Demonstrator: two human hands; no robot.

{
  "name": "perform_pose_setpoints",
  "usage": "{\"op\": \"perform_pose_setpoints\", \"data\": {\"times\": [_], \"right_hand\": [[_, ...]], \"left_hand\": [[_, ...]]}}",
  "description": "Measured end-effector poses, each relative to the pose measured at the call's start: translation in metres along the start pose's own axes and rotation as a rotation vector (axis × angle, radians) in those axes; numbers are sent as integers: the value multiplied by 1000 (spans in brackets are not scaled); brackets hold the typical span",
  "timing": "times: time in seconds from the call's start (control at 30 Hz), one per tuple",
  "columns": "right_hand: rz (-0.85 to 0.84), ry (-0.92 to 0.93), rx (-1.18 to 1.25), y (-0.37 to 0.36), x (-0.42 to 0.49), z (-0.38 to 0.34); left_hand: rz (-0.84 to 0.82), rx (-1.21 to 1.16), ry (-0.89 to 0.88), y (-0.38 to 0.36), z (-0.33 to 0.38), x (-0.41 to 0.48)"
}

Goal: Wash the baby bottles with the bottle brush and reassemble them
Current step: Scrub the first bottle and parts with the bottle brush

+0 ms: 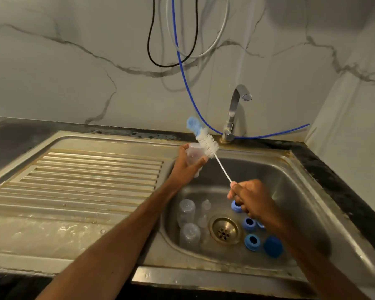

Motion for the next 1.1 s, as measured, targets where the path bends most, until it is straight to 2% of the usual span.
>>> {"op": "perform_pose_setpoints", "data": {"times": [0.17,0.27,0.5,0.67,0.83,1.0,1.1], "right_hand": [[86,183,-175,3,-5,1],[126,221,-210,5,0,-9],[97,209,-253,-2,-7,1],[104,203,-170,0,4,-11],[4,144,-151,-3,-8,6],[47,174,-118,3,5,-8],[-30,120,-112,0,-4,4]], "left_hand": [[-51,308,-144,-2,10,0],[-118,388,-180,-18,9,-6],[-61,417,-219,-7,16,-5],[-46,404,-214,-14,15,-6],[74,278,-188,13,21,1],[-43,408,-206,-14,15,-5],[25,387,-202,0,16,1]]}}
Point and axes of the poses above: each hand's wrist, its own x-axis towards the middle knuckle, its own y-axis out of the back of the hand, z = x × y, the point moved 8 cm from there along x, towards the middle knuckle, and after that the axes turned 15 degrees about -x, right-handed, at the moved point
